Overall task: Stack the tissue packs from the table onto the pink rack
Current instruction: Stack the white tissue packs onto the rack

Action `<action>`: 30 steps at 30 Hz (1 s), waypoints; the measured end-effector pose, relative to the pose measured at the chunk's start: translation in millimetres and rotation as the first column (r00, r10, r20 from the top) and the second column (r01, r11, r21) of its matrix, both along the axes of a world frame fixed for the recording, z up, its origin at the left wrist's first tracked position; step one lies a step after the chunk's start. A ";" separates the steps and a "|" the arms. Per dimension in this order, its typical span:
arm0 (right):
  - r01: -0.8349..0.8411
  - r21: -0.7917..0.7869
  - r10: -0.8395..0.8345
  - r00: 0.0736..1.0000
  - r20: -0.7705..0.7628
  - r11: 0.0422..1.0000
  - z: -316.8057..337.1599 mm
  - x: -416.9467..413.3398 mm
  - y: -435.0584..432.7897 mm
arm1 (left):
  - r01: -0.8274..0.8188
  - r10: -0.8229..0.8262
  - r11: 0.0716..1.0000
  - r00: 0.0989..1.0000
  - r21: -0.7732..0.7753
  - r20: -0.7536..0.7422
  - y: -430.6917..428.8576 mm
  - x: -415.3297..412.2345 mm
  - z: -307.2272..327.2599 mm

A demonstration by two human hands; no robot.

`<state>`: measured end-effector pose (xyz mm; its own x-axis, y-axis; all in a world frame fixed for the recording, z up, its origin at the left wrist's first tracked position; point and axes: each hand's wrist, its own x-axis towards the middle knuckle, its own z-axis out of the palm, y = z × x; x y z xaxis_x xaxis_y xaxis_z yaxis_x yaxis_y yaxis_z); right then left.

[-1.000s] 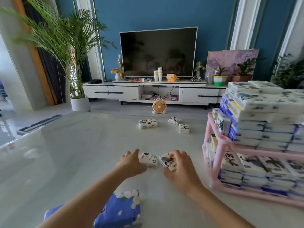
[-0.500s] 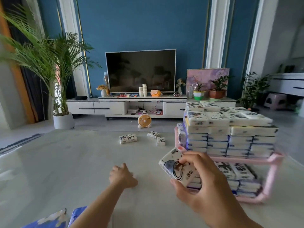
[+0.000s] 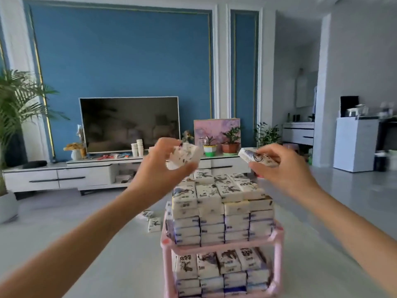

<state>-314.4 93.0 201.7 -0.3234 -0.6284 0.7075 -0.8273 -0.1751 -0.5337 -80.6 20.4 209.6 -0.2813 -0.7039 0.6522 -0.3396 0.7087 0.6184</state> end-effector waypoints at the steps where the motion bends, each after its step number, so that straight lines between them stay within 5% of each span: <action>1: 0.016 0.044 -0.017 1.000 0.017 0.999 2.9 -5.2 -13.7 | 0.035 -0.035 0.999 0.998 -0.006 0.059 -4.4 -21.3 10.7; 10: 0.175 0.254 -0.169 0.985 -0.045 0.951 -5.2 -25.2 -76.1 | 0.074 -0.143 0.985 0.848 0.153 0.510 -66.8 -112.9 17.8; 19: 0.122 0.279 -0.111 0.992 -0.054 0.953 -13.2 -21.0 -86.4 | 0.121 -0.332 0.895 0.823 0.429 0.460 -72.4 -101.1 14.0; 22: 0.077 0.297 -0.065 0.997 -0.049 0.952 -15.7 -19.7 -85.8 | 0.037 -0.199 0.919 0.903 0.393 0.380 -79.8 -91.7 10.6; 25: 0.067 0.321 -0.059 0.998 -0.035 0.945 -17.7 -21.5 -83.9 | -0.201 0.025 0.921 0.886 0.334 0.464 -91.5 -79.1 1.1; 30: 0.078 0.302 -0.072 0.997 -0.031 0.950 -22.6 -24.5 -90.1 | -0.313 0.078 0.838 0.879 0.446 0.470 -93.3 -76.1 -8.9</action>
<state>-338.9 2.9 179.1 -0.3657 -0.7884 0.4946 -0.8426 0.0547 -0.5358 -156.7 -72.9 200.7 -0.2612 -0.9640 0.0504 -0.7423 0.2340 0.6278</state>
